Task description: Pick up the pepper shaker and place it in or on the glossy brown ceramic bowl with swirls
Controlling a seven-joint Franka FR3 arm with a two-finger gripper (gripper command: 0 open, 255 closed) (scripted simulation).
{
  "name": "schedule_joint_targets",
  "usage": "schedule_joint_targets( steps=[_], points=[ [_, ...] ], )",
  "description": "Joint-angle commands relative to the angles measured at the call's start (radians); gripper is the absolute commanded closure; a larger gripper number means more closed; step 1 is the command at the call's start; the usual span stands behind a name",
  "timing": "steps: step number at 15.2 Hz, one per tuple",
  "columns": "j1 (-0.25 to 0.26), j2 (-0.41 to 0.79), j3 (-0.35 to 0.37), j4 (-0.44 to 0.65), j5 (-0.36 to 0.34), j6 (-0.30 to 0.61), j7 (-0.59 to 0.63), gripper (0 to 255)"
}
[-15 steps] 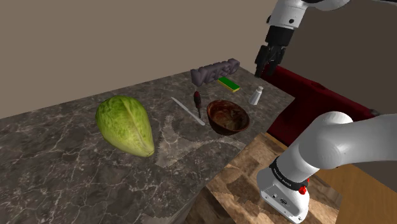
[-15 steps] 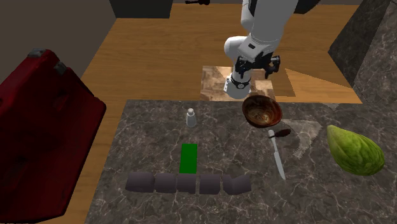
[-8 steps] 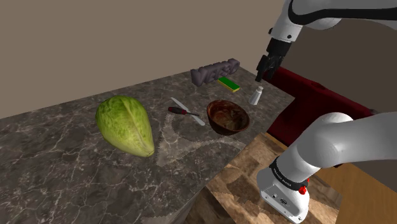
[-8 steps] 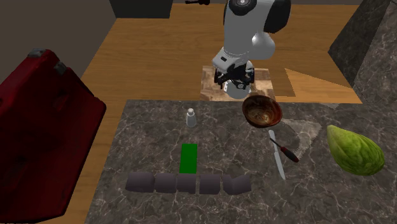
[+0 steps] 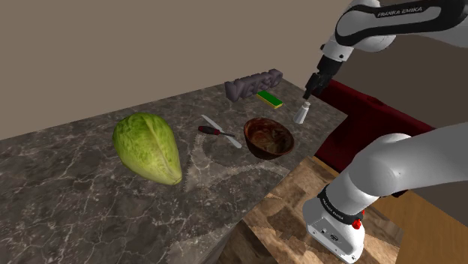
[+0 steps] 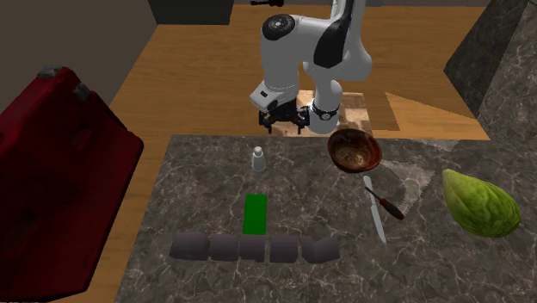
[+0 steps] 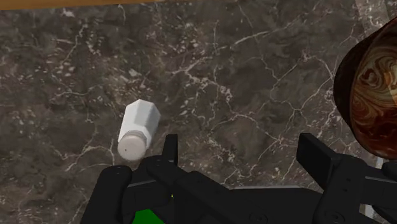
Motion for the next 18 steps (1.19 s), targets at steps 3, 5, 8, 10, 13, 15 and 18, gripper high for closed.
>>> schedule_joint_targets(
  steps=[3, 5, 8, 10, 13, 15, 18],
  points=[
    [0.004, 0.115, -0.097, 0.033, 0.007, 0.123, -0.103, 0],
    [0.011, 0.178, -0.147, 0.056, 0.027, 0.179, -0.161, 0],
    [0.024, 0.250, -0.201, 0.087, 0.063, 0.234, -0.229, 0],
    [0.028, 0.265, -0.207, 0.071, 0.070, 0.263, -0.236, 0],
    [0.035, 0.291, -0.216, 0.048, 0.083, 0.309, -0.246, 0],
    [0.043, 0.316, -0.225, 0.031, 0.097, 0.348, -0.258, 0],
    [0.042, 0.316, -0.225, 0.031, 0.097, 0.348, -0.258, 0]
  ],
)
